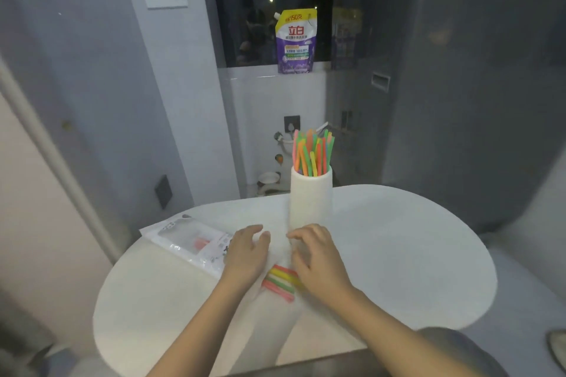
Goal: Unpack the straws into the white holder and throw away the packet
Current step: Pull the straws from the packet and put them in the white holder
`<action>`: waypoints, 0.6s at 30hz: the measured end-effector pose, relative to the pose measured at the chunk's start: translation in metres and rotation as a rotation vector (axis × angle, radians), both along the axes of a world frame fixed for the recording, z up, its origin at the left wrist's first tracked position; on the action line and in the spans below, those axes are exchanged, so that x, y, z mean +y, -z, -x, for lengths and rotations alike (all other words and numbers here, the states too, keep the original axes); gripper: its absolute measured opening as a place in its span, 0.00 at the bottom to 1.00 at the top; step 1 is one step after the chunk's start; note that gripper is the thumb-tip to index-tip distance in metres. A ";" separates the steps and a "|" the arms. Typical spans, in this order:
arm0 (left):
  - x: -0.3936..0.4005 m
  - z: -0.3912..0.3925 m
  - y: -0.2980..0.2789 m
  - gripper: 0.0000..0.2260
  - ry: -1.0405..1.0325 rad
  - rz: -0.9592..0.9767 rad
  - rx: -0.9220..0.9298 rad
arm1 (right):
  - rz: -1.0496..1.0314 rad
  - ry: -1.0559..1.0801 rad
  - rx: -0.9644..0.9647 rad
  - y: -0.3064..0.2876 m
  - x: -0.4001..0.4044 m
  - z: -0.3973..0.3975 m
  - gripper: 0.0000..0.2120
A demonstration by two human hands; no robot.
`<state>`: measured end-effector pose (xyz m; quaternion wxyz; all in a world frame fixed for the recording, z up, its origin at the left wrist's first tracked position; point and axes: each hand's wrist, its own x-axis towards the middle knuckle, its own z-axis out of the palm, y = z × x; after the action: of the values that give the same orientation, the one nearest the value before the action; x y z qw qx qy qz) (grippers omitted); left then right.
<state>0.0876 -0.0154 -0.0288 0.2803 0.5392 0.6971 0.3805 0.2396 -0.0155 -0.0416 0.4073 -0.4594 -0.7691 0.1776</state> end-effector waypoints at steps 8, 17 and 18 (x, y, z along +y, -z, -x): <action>-0.016 0.026 0.042 0.20 -0.277 0.076 0.097 | 0.339 -0.129 -0.279 0.030 0.017 0.032 0.20; -0.007 0.032 0.043 0.35 -0.567 -0.017 -0.592 | 0.656 -0.047 0.159 0.031 0.024 0.043 0.12; -0.007 0.032 0.042 0.33 -0.559 0.007 -0.715 | 0.670 -0.036 0.201 0.030 0.024 0.042 0.13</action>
<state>0.0555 -0.0222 -0.0705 0.3919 0.1642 0.6765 0.6016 0.1973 0.0082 -0.0719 0.3045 -0.5341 -0.6322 0.4715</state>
